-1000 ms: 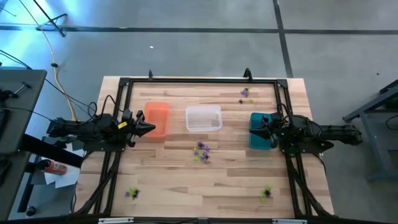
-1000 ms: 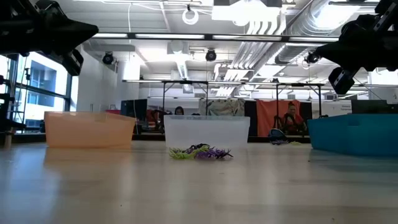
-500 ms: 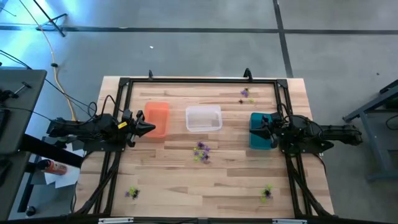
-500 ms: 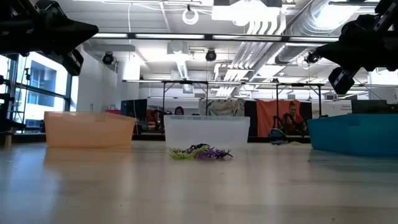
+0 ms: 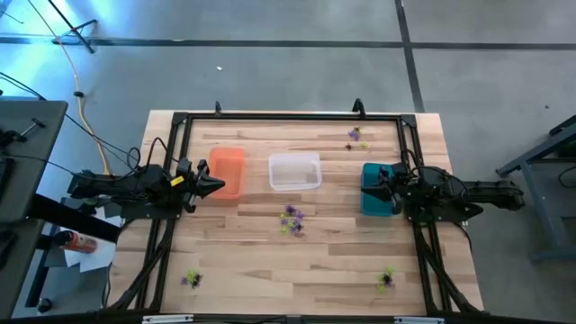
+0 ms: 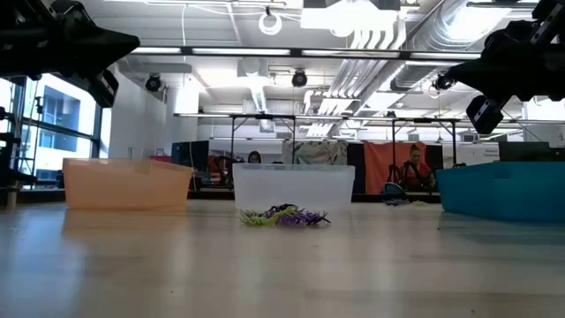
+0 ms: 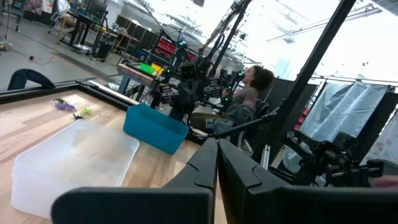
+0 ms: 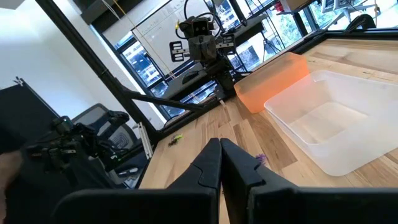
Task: Sort Halloween decoration
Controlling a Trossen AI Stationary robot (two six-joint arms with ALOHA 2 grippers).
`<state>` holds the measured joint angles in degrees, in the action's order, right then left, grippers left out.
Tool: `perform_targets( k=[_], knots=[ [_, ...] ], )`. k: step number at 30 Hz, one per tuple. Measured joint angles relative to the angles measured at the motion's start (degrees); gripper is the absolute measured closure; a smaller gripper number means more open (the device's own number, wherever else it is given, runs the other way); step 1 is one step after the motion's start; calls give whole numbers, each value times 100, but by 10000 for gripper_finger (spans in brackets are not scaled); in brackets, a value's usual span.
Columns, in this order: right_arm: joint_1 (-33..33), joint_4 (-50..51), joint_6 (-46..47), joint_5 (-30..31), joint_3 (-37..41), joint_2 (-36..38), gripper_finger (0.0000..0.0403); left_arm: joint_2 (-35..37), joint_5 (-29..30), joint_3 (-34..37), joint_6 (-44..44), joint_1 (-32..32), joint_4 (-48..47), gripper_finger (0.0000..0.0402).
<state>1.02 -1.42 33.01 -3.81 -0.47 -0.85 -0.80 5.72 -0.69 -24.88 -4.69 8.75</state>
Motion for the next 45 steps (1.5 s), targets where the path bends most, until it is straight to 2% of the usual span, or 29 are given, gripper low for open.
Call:
perform_targets(
  k=[7, 12, 15, 19, 23, 29, 34, 39, 45],
  knots=[
    [0, 1, -13, 0, -2, -2, 402, 1, 0, -2, -2, 0, 0, 401],
    [0, -62, -798, 241, -1, -2, 402, 1, 0, -2, -1, -1, 0, 401],
    [2, -428, -224, 471, 0, -2, 402, 0, 0, -2, -1, -1, 1, 401],
    [0, -1242, 559, 1528, 0, 0, 402, 2, 0, -2, -1, 0, 2, 401],
    [2, -1787, 1179, 2159, -1, -7, 402, 0, 2, -2, -2, -2, 2, 401],
    [2, -2167, 1397, 2504, -44, -146, 402, 2, 0, -2, -2, 0, 2, 401],
    [185, -1975, 851, 2924, -864, -827, 388, 0, 0, 0, -2, -1, 0, 401],
    [669, -649, 1048, 3244, -2010, -1987, 363, 0, 21, 0, 48, 1, 24, 401],
    [1271, 1081, 1435, 3353, -3410, -3705, 331, 0, 671, 0, 297, 18, 1009, 401]
  ],
)
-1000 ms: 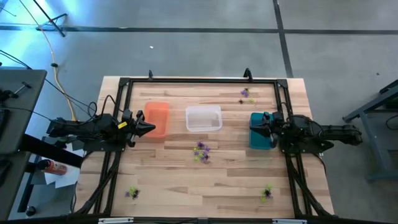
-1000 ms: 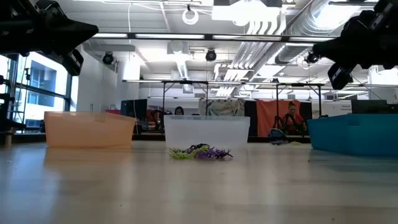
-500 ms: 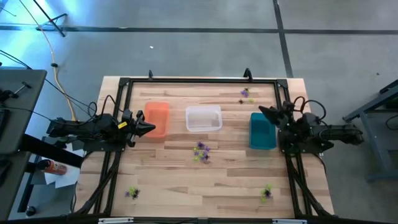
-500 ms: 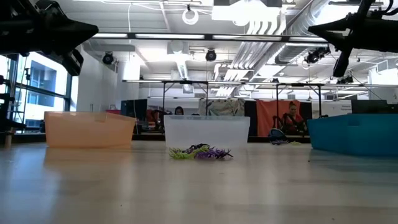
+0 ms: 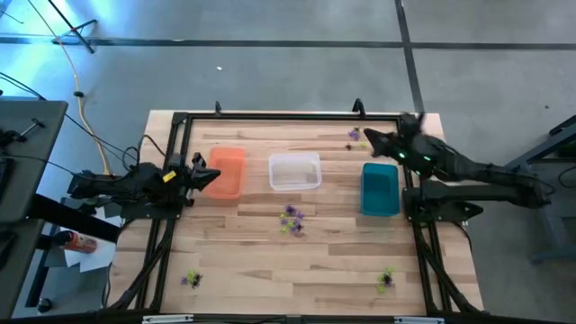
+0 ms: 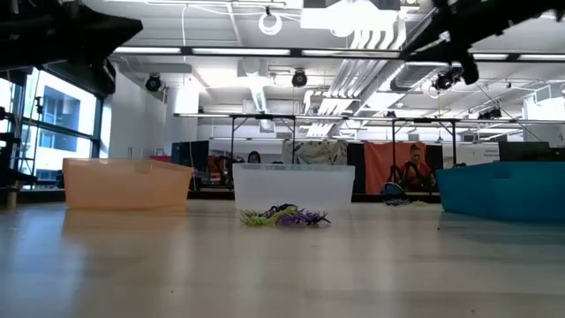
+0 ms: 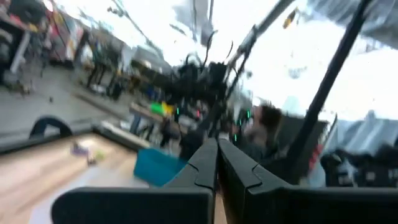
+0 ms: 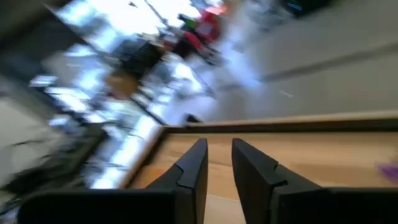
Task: Sort Halloween decoration
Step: Put the black spider toy into the blue bin
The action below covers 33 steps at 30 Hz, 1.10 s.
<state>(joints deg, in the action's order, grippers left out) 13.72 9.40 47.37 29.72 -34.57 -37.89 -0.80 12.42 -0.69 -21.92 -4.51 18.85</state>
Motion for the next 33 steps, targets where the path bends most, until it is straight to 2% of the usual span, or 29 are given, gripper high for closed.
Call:
perform_targets(
  k=[4, 9, 11, 14, 16, 22, 25, 33],
  knots=[
    [481, 1194, 693, 128, -887, -1118, 315, 1, 27, 0, -65, 0, 445, 401],
    [1121, 1932, 773, -699, -1892, -2374, 308, -2, 91, 0, -504, 0, 580, 401],
    [1322, 2263, 635, -948, -2312, -2846, 308, -2, 555, 0, -546, 1, 729, 401],
    [1614, 2975, 527, -1224, -2915, -3467, 308, -79, 1556, -100, -1068, 52, 878, 401],
    [1848, 3498, 502, -1448, -3220, -3819, 308, -226, 1692, -321, -1266, 146, 668, 401],
    [2628, 4224, 8, -2293, -3394, -4565, 307, -1495, 1544, -1366, -1741, 566, -1000, 373],
    [2883, 4423, -151, -2437, -3394, -4896, 307, -2164, 1279, -1803, -1877, 876, -1579, 344],
    [3049, 4316, -442, -2802, -3401, -5787, 307, -3373, -76, -2204, -1901, 1984, -1827, 284]
  ],
)
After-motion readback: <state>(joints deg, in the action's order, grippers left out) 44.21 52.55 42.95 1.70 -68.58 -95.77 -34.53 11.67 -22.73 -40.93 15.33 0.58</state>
